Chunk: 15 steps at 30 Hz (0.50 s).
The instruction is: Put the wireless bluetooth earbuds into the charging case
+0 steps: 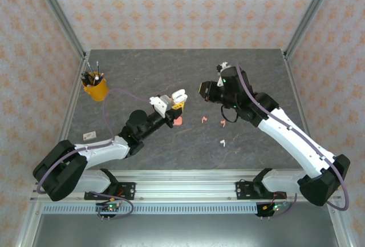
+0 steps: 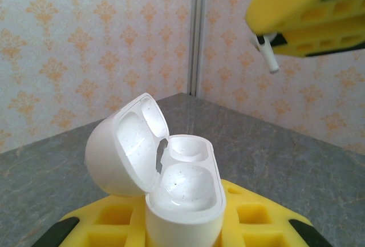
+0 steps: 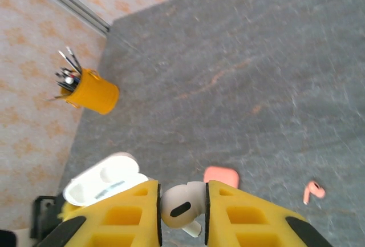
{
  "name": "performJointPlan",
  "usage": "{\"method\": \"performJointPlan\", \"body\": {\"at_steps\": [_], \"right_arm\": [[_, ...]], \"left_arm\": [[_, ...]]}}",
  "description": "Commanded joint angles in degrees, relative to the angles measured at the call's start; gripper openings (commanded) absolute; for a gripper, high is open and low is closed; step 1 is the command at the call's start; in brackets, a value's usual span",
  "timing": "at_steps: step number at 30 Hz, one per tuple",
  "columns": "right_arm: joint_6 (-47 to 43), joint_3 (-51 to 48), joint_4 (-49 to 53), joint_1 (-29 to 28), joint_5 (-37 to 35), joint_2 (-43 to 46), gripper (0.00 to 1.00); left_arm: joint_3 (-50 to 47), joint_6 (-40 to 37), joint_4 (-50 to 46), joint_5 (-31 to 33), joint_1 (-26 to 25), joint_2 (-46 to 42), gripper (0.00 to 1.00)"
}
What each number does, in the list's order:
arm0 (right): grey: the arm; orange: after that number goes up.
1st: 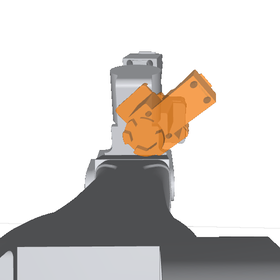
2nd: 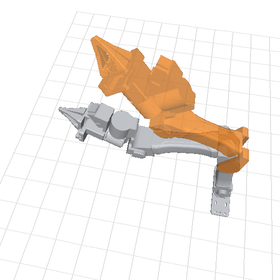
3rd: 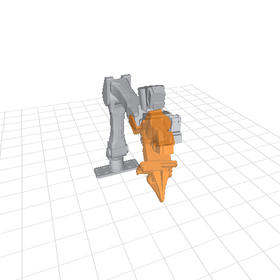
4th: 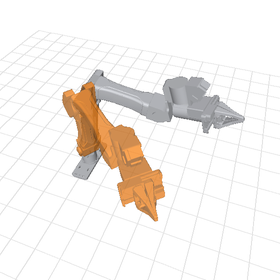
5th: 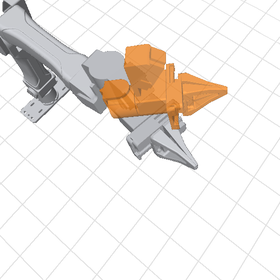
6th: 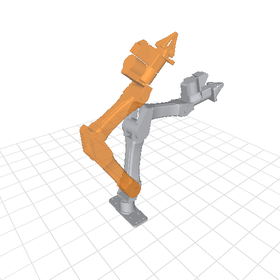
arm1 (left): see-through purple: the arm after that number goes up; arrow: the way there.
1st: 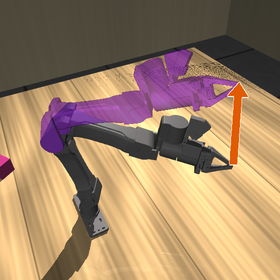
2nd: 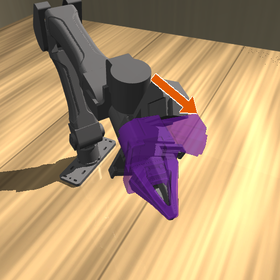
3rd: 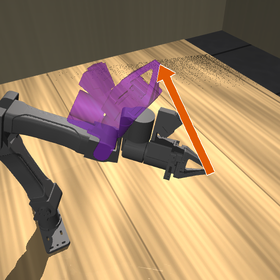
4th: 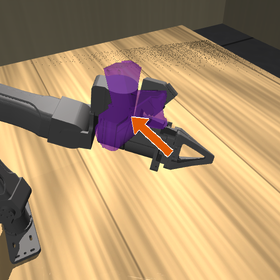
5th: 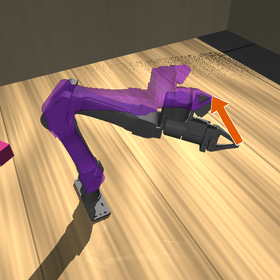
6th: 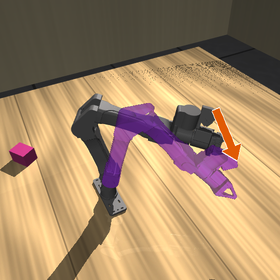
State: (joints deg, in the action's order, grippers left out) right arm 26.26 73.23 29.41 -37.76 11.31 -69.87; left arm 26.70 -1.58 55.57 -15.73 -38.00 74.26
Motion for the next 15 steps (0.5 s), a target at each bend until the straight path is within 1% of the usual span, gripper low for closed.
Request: {"method": "performJointPlan", "body": {"at_steps": [1, 9, 15], "right_arm": [[-1.93, 2.34, -3.89, 0.18, 0.86, 0.57, 0.22], [-1.85, -1.14, -17.29, 0.14, 3.35, 0.94, 0.22], [-0.59, -4.94, -25.36, 0.14, 3.10, 1.43, 0.23]], "left_arm": [[3.63, -0.80, 0.50, -0.98, -0.15, 0.54, 0.00], [9.95, 1.97, 1.41, -0.01, -0.22, 6.07, 0.00], [12.78, 3.34, 2.52, 1.72, -0.59, 9.00, 0.00]]}}
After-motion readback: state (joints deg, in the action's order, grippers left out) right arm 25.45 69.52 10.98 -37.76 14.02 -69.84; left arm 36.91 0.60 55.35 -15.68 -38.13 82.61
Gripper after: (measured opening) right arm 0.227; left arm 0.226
